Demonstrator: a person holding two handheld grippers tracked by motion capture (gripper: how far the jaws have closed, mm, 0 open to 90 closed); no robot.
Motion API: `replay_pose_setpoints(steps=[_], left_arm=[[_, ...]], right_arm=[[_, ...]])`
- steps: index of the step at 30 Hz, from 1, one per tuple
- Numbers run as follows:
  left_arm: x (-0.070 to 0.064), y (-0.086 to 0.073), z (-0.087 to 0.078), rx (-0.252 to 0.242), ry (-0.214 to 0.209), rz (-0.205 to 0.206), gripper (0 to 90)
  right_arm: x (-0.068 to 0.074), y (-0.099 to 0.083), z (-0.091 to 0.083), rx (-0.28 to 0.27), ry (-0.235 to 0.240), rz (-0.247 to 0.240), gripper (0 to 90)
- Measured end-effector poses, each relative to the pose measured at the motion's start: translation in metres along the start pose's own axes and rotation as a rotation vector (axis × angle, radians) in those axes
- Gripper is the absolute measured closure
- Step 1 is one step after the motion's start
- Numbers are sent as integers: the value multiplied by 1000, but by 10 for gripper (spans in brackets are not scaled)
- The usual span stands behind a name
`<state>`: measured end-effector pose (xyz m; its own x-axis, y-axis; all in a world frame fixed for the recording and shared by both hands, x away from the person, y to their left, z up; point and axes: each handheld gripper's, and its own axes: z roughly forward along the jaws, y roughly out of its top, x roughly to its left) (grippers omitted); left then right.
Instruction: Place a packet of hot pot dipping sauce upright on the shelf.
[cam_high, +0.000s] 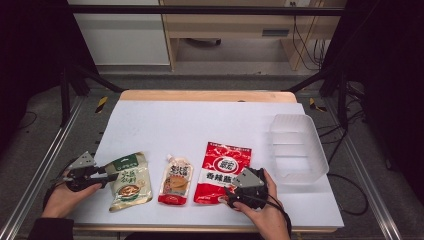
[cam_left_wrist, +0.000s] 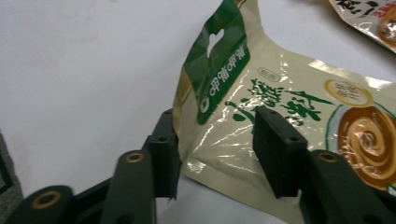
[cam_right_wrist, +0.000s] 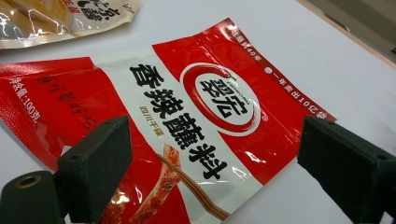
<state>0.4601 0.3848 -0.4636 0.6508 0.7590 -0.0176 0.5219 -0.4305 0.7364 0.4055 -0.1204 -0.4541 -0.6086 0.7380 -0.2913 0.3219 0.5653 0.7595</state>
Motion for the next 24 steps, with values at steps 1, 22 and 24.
replay_pose_setpoints(steps=[1,22,24], left_arm=[[0,0,0,-4,5,-1,595],[-3,9,5,14,68,6,900],[-3,9,1,7,68,2,900]], right_arm=[[0,0,0,1,0,0,109],[0,0,1,5,-7,-1,112],[0,0,1,5,-7,-1,112]])
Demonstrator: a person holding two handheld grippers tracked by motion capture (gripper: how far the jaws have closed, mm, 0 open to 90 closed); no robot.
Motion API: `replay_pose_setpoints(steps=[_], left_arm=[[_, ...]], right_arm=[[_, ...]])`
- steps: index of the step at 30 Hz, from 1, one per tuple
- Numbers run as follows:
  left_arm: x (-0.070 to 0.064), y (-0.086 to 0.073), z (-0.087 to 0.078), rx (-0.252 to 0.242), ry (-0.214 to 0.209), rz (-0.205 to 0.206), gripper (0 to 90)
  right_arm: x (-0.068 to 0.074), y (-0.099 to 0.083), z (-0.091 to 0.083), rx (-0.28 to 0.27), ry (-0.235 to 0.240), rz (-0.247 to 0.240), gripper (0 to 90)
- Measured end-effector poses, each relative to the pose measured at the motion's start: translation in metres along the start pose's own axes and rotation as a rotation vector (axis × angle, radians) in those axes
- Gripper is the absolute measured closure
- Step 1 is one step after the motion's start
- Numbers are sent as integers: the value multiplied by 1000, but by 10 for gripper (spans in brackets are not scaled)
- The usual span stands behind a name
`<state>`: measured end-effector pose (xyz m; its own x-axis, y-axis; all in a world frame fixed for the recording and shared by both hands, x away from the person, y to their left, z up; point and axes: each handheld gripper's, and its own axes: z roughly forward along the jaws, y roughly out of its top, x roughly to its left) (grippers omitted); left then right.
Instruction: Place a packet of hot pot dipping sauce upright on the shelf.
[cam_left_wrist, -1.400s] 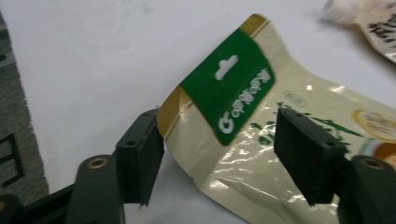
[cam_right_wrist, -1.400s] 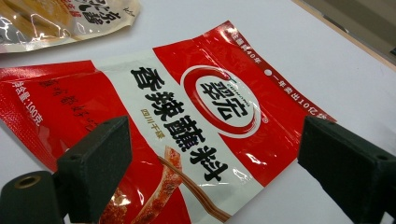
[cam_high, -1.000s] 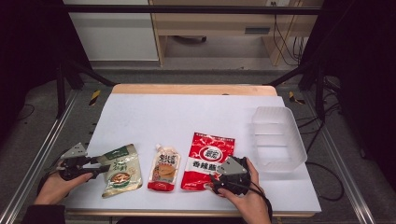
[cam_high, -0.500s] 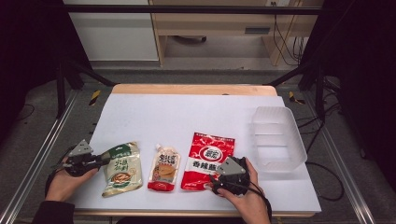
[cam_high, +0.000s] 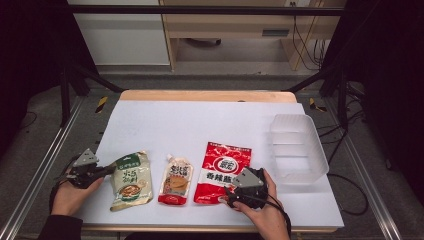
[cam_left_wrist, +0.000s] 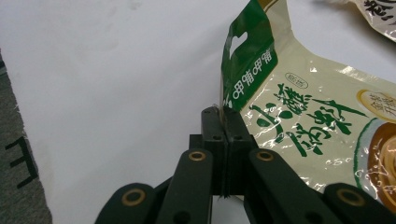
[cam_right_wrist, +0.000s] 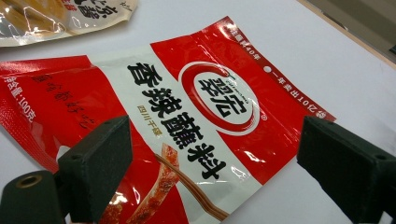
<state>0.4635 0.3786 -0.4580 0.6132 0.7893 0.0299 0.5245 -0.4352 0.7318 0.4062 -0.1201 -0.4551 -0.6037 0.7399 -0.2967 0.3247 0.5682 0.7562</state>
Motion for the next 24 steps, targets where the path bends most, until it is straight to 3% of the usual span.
replay_pose_setpoints(steps=[6,10,24], left_arm=[[2,3,-18,-44,4,-20,900],[-3,11,-32,-77,5,-11,900],[-25,39,-76,-154,-16,76,900]], right_arm=[[0,0,0,-1,0,1,112],[-1,0,0,-1,-2,7,112],[-2,0,-1,-5,-1,16,110]])
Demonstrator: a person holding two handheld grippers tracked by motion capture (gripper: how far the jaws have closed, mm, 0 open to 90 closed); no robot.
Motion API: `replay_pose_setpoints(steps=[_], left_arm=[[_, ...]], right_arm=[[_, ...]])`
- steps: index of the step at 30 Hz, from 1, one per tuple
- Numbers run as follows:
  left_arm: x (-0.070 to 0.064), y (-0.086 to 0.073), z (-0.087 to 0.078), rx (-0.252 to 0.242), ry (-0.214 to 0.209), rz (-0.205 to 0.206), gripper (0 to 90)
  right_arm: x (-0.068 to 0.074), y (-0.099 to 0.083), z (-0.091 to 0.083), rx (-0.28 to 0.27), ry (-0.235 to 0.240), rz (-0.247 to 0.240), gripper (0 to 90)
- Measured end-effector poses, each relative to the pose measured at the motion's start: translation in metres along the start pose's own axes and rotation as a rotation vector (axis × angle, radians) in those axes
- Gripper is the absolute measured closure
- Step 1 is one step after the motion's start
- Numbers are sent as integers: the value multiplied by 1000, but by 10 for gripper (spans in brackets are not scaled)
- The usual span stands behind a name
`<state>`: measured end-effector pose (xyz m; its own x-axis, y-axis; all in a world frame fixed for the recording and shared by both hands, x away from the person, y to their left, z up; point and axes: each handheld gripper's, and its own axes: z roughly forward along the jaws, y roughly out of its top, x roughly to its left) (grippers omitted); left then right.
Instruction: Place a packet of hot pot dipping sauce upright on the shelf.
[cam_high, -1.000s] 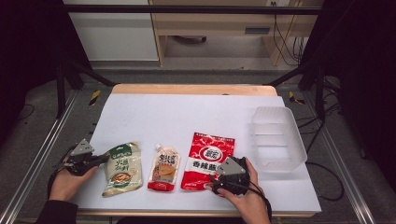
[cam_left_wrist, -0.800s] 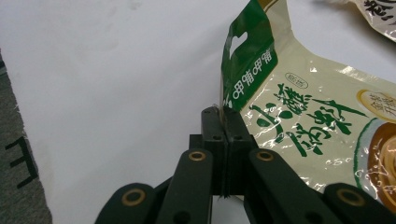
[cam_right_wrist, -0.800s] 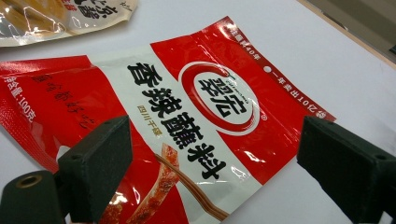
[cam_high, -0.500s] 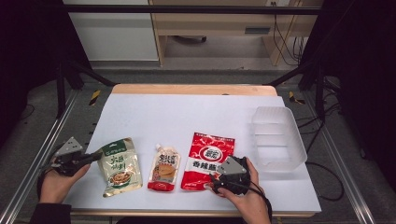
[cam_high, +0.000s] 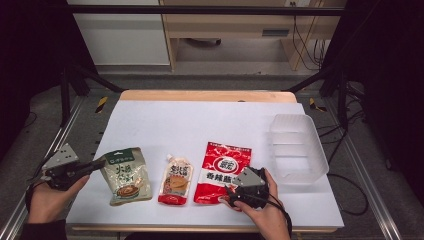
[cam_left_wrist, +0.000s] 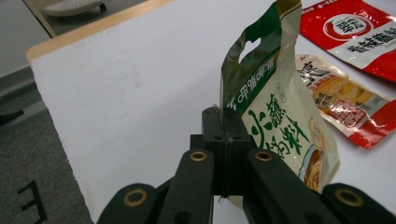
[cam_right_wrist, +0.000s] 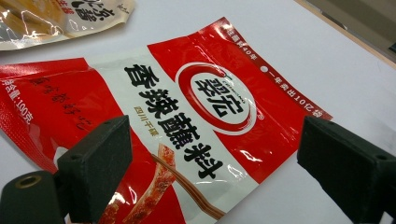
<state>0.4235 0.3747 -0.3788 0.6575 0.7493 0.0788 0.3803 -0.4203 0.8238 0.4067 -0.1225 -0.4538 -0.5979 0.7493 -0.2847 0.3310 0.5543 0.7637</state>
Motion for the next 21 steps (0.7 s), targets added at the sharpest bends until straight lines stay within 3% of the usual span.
replay_pose_setpoints(steps=[6,9,21], left_arm=[[-9,11,-10,-16,-1,34,900],[-17,20,-14,-15,5,74,900],[-28,33,-16,-30,21,101,900]], right_arm=[[-1,0,-1,-3,-1,0,110],[0,-1,0,-2,1,-3,110],[1,0,-2,-5,8,-6,108]])
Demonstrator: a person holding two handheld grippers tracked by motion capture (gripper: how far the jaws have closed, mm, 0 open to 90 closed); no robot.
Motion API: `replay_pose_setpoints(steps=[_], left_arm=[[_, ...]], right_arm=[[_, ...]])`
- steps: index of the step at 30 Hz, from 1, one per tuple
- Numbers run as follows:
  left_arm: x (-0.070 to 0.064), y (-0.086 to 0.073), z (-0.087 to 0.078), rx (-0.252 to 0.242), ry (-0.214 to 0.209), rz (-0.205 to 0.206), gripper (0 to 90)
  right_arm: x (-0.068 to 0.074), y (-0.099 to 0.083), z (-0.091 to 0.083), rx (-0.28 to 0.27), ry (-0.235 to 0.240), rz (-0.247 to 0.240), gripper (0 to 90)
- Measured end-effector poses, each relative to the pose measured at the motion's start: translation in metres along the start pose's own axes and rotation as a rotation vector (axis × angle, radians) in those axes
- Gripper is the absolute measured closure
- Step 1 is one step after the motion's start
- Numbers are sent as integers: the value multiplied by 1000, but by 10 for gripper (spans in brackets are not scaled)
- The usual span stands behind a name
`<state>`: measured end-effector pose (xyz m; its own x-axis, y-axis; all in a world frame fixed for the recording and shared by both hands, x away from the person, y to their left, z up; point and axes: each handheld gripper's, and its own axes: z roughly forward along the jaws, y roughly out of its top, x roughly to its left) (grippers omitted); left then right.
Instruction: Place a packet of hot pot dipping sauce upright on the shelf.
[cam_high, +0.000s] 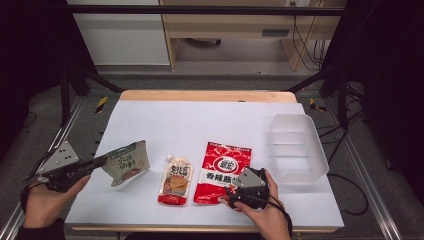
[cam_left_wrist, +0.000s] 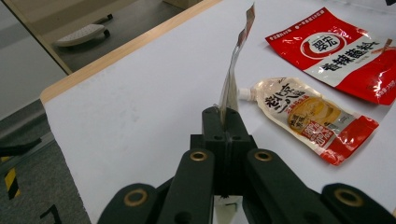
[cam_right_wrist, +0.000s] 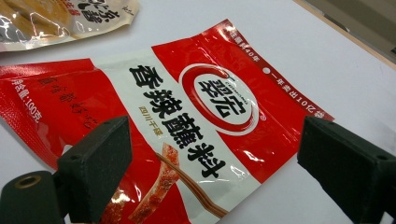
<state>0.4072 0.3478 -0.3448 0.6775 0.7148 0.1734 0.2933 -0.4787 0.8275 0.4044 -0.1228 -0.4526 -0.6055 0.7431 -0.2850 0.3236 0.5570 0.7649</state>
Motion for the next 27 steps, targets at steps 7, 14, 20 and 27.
replay_pose_setpoints(steps=[7,14,20,27], left_arm=[[-2,10,-2,-14,5,18,900],[-8,29,-4,-51,-10,41,900],[-9,48,-6,-85,-28,50,900],[-18,68,-2,-102,-53,83,900]], right_arm=[[1,0,-1,-8,20,17,122],[2,3,-3,-15,60,55,128],[3,14,-9,-39,102,65,129],[3,35,-20,-45,149,22,120]])
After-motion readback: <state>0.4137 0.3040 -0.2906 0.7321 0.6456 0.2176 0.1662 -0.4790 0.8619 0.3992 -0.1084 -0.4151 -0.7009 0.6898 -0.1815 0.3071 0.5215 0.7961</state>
